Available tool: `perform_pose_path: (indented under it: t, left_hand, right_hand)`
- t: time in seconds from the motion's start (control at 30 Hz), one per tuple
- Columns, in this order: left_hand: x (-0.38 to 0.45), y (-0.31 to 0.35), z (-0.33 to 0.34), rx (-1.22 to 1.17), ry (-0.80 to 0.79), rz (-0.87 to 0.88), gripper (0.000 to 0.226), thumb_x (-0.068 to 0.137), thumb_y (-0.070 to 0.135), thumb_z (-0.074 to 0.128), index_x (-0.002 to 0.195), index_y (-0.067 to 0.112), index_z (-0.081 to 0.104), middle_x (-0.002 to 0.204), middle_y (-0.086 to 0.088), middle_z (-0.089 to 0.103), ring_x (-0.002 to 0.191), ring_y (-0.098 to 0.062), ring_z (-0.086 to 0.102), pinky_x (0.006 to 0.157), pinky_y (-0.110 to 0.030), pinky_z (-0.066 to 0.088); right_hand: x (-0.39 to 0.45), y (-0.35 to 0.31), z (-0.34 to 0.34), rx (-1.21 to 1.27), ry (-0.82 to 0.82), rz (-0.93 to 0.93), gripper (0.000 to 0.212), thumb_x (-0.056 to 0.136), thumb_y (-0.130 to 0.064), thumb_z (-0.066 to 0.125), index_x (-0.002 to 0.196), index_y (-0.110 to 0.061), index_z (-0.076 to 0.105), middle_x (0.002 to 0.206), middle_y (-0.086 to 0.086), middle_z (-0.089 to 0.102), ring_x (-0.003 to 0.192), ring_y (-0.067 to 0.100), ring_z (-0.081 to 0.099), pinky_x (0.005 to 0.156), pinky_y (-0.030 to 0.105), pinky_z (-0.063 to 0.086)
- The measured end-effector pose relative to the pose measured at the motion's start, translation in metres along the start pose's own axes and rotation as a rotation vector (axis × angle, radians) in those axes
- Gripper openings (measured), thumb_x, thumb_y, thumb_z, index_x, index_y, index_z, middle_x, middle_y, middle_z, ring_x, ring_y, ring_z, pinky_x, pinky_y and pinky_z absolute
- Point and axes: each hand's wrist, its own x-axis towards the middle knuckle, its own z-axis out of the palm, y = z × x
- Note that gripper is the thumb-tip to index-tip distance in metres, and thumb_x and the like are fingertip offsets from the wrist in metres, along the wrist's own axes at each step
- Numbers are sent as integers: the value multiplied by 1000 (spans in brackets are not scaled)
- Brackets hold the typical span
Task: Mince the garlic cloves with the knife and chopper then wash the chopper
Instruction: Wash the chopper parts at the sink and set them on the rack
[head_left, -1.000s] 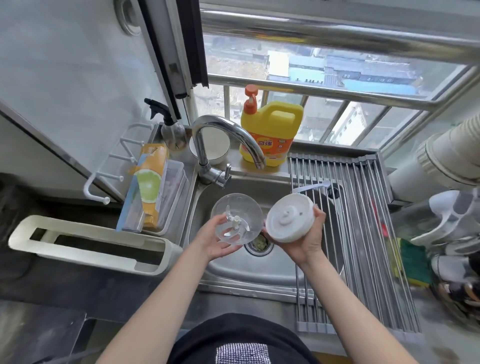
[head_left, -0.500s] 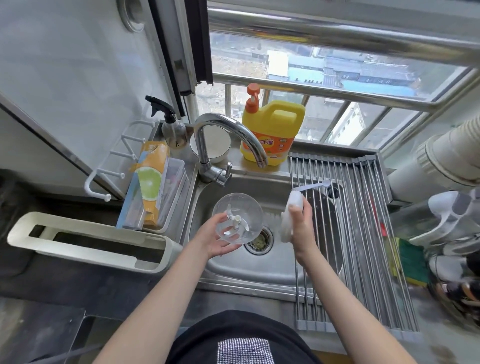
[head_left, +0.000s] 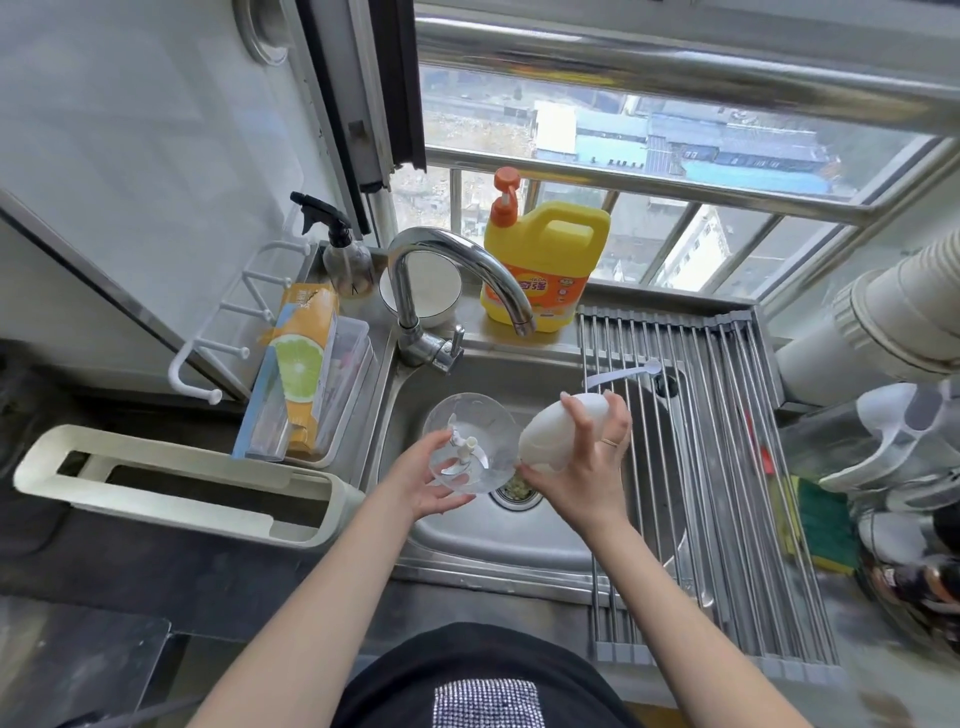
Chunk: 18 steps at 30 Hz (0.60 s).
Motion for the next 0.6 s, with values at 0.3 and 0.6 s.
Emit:
perform_pose_path:
  t: [0.3, 0.6]
  left_hand:
    - [-3, -1, 1, -15, -8, 8, 33, 90, 30, 63, 120, 18, 57, 116, -12, 58, 98, -34, 60, 73, -50, 54]
    - [-7, 0, -2, -30, -10, 25, 30, 91, 29, 62, 117, 17, 58, 119, -13, 57, 102, -35, 59, 80, -51, 52]
  right_hand:
    - [12, -12, -17, 133, 133, -92, 100, 54, -31, 90, 127, -45, 22, 147, 7, 2, 136, 28, 17, 102, 42, 42]
    - [36, 1, -38, 193, 165, -97, 98, 56, -46, 83, 131, -39, 20, 145, 6, 13, 138, 29, 21, 102, 54, 42]
